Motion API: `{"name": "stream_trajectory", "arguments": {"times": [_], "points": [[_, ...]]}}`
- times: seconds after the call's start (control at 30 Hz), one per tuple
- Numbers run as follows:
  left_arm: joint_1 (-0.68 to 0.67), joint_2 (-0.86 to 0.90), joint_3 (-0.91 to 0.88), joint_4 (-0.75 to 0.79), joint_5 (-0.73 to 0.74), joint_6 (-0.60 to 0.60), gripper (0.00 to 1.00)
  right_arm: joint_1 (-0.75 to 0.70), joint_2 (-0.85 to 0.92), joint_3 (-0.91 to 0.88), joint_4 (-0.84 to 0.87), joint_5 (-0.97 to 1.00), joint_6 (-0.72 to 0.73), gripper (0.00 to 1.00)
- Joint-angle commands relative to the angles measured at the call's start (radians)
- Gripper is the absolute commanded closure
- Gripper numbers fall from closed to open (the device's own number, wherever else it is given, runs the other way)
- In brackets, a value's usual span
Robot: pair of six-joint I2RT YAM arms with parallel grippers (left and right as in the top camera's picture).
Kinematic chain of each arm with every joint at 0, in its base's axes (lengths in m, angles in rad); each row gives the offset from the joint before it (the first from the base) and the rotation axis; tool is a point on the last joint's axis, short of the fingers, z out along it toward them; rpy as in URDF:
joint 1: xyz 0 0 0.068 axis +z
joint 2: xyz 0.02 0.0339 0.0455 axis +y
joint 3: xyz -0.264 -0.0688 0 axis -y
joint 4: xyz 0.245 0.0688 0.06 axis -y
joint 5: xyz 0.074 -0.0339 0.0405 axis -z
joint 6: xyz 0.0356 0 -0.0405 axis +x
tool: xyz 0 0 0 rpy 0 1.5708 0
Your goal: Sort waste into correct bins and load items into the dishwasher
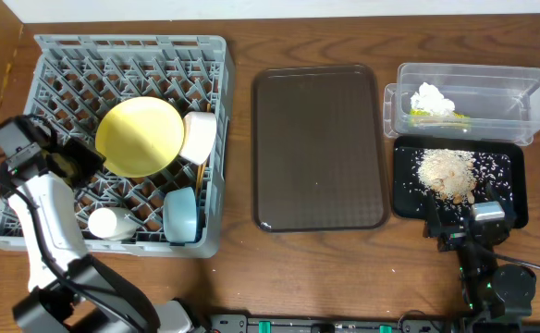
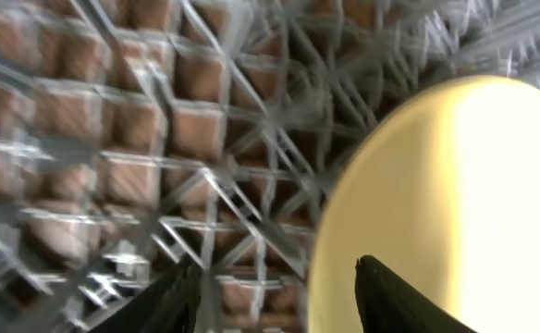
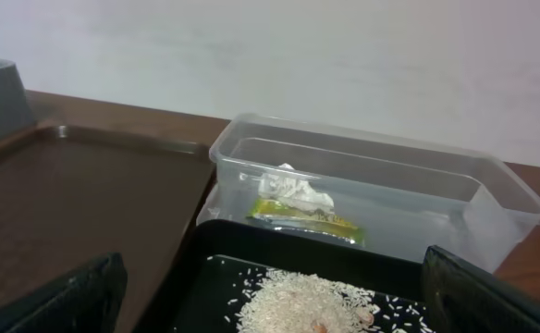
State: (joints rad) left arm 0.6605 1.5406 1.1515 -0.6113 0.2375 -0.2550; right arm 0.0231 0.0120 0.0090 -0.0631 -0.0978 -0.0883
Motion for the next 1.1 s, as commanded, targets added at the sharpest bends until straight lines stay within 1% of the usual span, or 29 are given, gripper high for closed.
{"name": "stream_trajectory", "arguments": {"times": [0.0,0.1,0.23,0.3,0.4,0.47,0.5,0.53,0.6,0.63,0.67,0.7,0.87,1.07], "points": [[-0.002,0.051,0.004,-0.051,0.213,-0.013,0.45,-0.003,-0.005,-0.003,-0.001,-0.004,-0.010,0.01],[-0.010,0.081,0.004,-0.090,0.289,-0.020,0.46,-0.003,-0.005,-0.003,-0.001,-0.004,-0.011,0.01],[-0.012,0.103,-0.008,-0.117,0.301,-0.125,0.45,-0.003,-0.005,-0.003,-0.001,-0.005,-0.010,0.01],[-0.012,0.104,-0.035,-0.085,0.301,-0.163,0.45,-0.003,-0.005,-0.003,-0.001,-0.005,-0.010,0.01],[-0.012,0.104,-0.097,0.021,0.301,-0.258,0.46,-0.003,-0.005,-0.003,-0.001,-0.005,-0.010,0.01],[-0.012,0.104,-0.131,0.077,0.301,-0.299,0.52,-0.003,-0.005,-0.003,-0.001,-0.004,-0.010,0.01],[-0.012,0.104,-0.142,0.094,0.301,-0.305,0.57,-0.003,-0.005,-0.003,-0.001,-0.004,-0.010,0.01],[-0.012,0.104,-0.150,0.110,0.299,-0.304,0.59,-0.003,-0.005,-0.003,-0.001,-0.005,-0.010,0.01],[-0.012,0.104,-0.157,0.133,0.288,-0.303,0.77,-0.003,-0.005,-0.003,-0.001,-0.004,-0.010,0.01],[-0.012,0.103,-0.157,0.137,0.286,-0.303,0.88,-0.003,-0.005,-0.003,-0.001,-0.004,-0.010,0.01],[-0.012,0.103,-0.157,0.139,0.286,-0.299,0.92,-0.003,-0.005,-0.003,-0.001,-0.004,-0.010,0.01],[-0.011,0.100,-0.157,0.139,0.286,-0.296,0.92,-0.003,-0.005,-0.003,-0.001,-0.004,-0.010,0.01],[-0.004,0.053,-0.156,0.159,0.280,-0.204,0.92,-0.003,-0.005,-0.003,-0.001,-0.005,-0.010,0.01],[-0.005,-0.087,-0.156,0.179,0.103,-0.132,0.93,-0.003,-0.005,-0.003,-0.001,-0.004,-0.010,0.01]]}}
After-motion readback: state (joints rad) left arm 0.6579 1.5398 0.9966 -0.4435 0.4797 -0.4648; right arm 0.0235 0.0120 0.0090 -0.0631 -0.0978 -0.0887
